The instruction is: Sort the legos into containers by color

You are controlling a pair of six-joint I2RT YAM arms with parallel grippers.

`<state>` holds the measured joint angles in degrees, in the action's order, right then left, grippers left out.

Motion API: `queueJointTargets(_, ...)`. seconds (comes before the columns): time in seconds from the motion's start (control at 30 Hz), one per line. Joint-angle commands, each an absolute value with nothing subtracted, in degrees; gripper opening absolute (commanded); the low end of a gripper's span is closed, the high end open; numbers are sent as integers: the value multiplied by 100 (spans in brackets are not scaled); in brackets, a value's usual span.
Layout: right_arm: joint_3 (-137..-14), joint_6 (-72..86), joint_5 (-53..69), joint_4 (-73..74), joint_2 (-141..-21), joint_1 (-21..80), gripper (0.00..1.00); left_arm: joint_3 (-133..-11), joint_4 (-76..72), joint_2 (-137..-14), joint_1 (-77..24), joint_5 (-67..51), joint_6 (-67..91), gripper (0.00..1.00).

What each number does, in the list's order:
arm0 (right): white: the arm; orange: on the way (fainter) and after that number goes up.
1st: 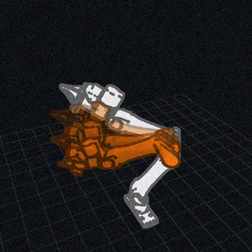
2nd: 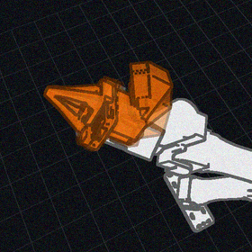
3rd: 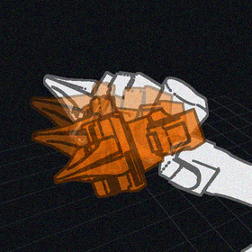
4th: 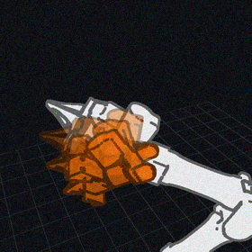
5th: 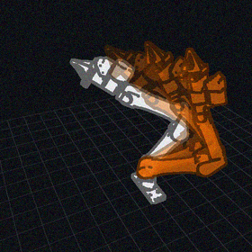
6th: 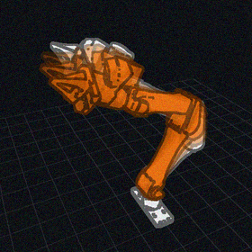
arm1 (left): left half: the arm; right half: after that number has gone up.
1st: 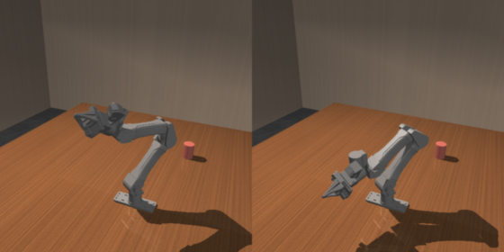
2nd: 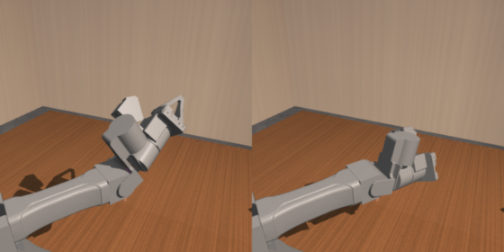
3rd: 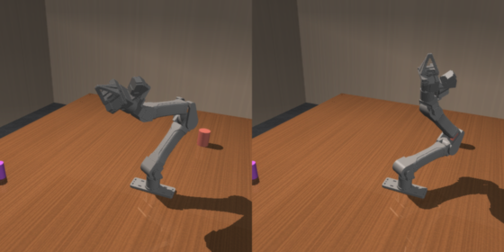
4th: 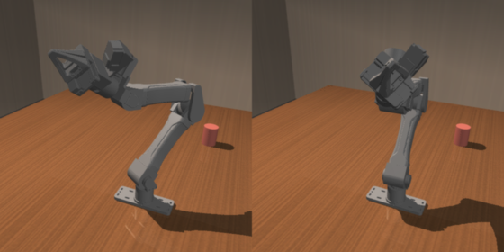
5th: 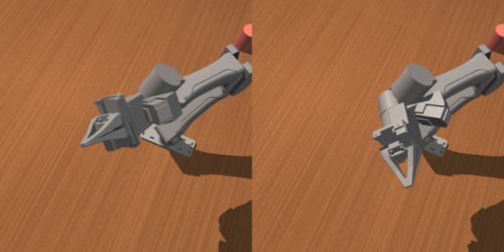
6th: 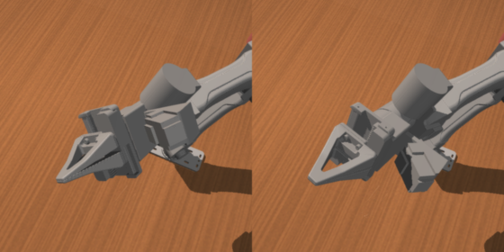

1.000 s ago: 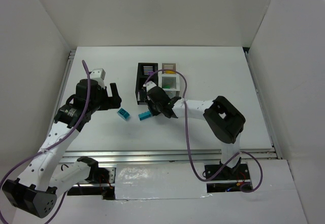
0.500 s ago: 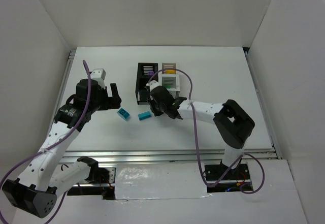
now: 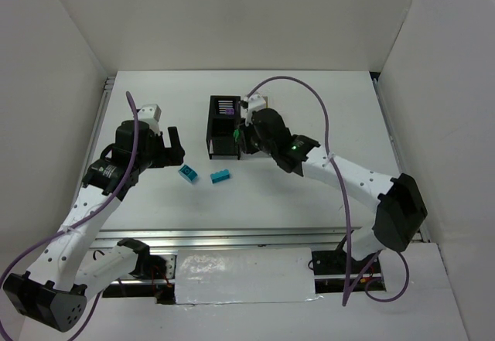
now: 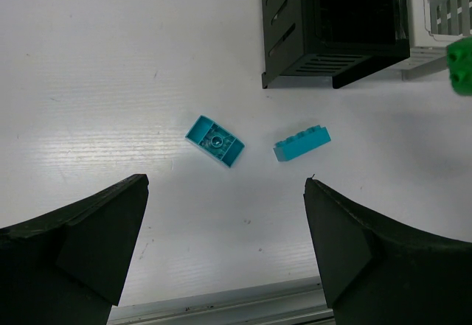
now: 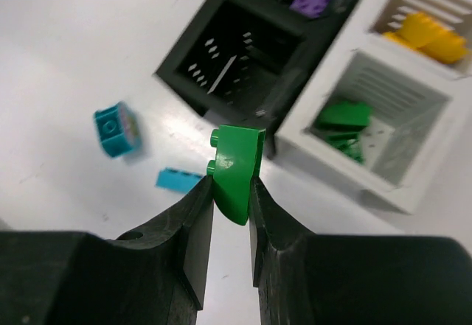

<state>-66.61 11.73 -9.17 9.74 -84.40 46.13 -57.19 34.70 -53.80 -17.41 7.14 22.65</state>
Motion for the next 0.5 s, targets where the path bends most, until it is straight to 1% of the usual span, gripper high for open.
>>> queueJointTargets(0.0, -7074, 1187, -1257, 1257, -8560, 4176, 0, -5687, 3270, -5256, -1714, 738, 2232, 99)
queueJointTargets(0.2, -7690, 1187, -1318, 1521, -9175, 3534, 0, -5687, 3261, -5238, -1714, 703, 2232, 99)
queueJointTargets(0.3, -7725, 1160, -1196, 1363, -9307, 3410, 0, -5678, 3261, -5212, -1714, 703, 2232, 100)
queueJointTargets(0.47, -7946, 1178, -1125, 1512, -9633, 3375, 2, -5687, 3270, -5238, -1714, 686, 2224, 100)
